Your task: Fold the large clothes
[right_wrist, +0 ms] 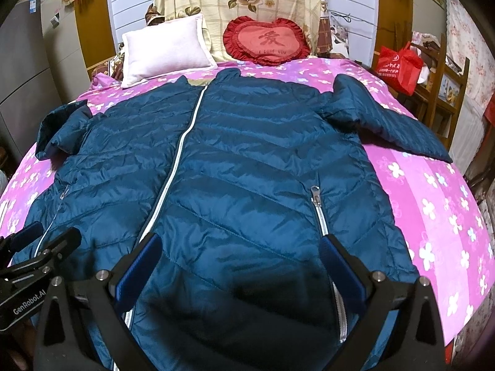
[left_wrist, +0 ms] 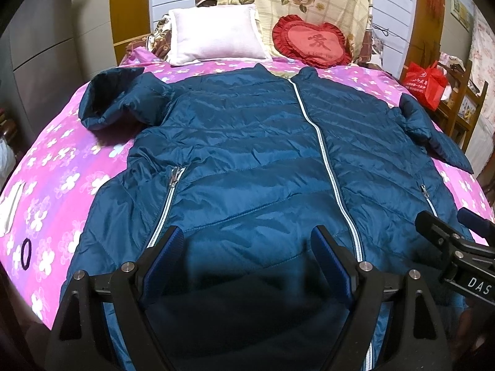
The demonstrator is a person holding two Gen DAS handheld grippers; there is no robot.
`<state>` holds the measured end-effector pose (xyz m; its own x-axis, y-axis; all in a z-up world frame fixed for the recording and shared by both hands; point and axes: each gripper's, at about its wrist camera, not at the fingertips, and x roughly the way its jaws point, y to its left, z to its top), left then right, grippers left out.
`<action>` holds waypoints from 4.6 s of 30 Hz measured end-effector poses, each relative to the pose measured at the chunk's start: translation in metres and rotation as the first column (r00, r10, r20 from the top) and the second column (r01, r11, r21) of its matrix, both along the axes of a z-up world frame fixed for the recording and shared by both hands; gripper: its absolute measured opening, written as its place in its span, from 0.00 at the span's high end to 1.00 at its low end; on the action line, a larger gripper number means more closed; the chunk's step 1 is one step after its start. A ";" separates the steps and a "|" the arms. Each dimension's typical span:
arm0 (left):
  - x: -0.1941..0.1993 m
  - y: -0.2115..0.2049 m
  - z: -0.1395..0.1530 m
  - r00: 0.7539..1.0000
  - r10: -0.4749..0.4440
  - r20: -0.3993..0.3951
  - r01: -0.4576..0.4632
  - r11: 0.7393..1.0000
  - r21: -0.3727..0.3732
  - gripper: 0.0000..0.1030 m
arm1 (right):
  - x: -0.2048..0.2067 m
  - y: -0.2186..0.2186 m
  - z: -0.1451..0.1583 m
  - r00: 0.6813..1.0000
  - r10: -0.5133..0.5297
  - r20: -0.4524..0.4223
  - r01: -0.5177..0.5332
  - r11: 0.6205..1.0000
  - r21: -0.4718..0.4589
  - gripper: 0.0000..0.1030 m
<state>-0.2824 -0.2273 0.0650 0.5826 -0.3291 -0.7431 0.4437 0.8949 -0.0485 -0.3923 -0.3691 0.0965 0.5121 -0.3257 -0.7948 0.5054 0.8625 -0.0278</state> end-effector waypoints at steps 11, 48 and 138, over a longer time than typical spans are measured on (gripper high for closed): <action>0.011 0.000 0.003 1.000 0.012 0.013 -0.012 1.000 0.016 0.35 | 0.013 -0.003 0.001 1.000 0.010 -0.002 -0.010 1.000 0.000 0.00; 0.112 0.021 0.011 0.987 0.160 0.017 -0.161 0.986 0.046 0.35 | 0.119 -0.010 -0.016 0.995 0.100 -0.021 -0.099 0.994 0.055 0.00; 0.324 0.102 0.121 0.967 0.242 0.075 -0.224 0.954 -0.198 1.00 | 0.181 -0.004 -0.034 0.982 0.190 -0.023 -0.188 0.979 0.073 0.00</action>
